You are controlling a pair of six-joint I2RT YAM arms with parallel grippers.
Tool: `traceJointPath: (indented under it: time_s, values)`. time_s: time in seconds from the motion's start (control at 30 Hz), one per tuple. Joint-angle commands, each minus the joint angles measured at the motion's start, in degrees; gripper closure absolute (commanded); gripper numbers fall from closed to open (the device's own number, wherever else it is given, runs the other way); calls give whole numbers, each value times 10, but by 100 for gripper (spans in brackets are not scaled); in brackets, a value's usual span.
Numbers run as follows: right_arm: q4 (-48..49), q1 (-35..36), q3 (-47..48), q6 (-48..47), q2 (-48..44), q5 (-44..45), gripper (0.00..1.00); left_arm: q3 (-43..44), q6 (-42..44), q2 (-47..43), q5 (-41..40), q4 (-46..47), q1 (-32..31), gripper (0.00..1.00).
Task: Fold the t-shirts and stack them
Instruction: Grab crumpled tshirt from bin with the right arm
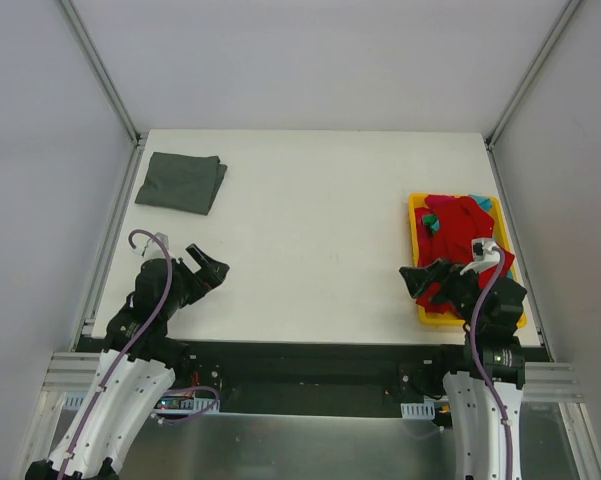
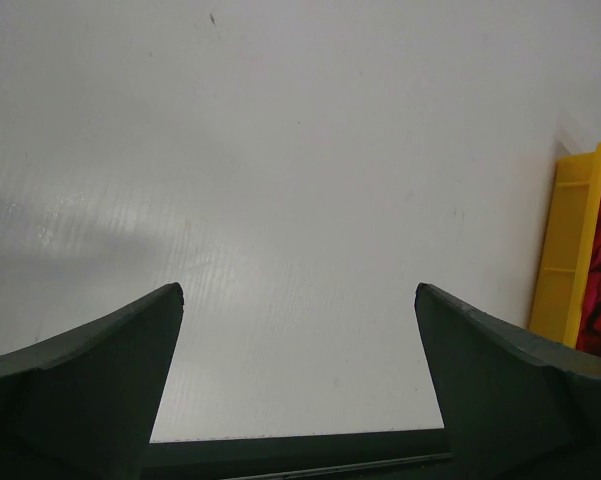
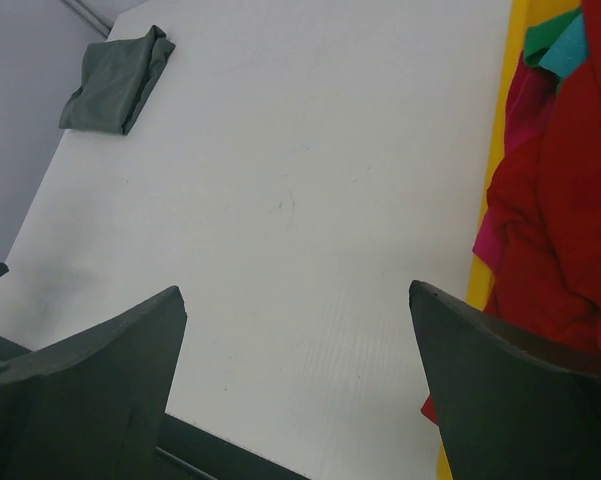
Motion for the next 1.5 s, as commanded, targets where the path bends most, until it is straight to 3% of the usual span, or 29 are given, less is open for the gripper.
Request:
traceJointPath:
  time_s: [0.0, 0.2, 0.3, 0.43, 0.57, 0.8, 0.97, 1.2, 1.3, 1.47]
  values:
    - [8, 3, 8, 20, 18, 54, 4, 18, 2, 5, -11, 1, -3, 1]
    - [-23, 3, 27, 19, 50, 128, 4, 17, -4, 12, -12, 2, -3, 1]
    - [-63, 3, 60, 24, 76, 231, 4, 16, -7, 21, -18, 2, -3, 1]
    - [-112, 3, 125, 37, 152, 431, 4, 4, -8, 31, -15, 16, -3, 1]
    - [-121, 0, 175, 41, 232, 490, 4, 2, -4, 44, -10, 20, -3, 1]
    - [-88, -11, 224, 17, 381, 520, 4, -6, -5, 36, -14, 24, -3, 1]
    - [-56, -23, 225, 4, 465, 463, 4, -11, -4, 30, -11, 29, -3, 1]
    - [-29, -32, 172, 38, 498, 462, 1, -14, -4, 33, -13, 29, -3, 1]
    - [-16, -34, 160, 25, 496, 444, 11, -14, -3, 35, -16, 29, -3, 1]
    - [-12, -35, 141, 25, 473, 438, 47, -17, -4, 37, -14, 29, -3, 1]
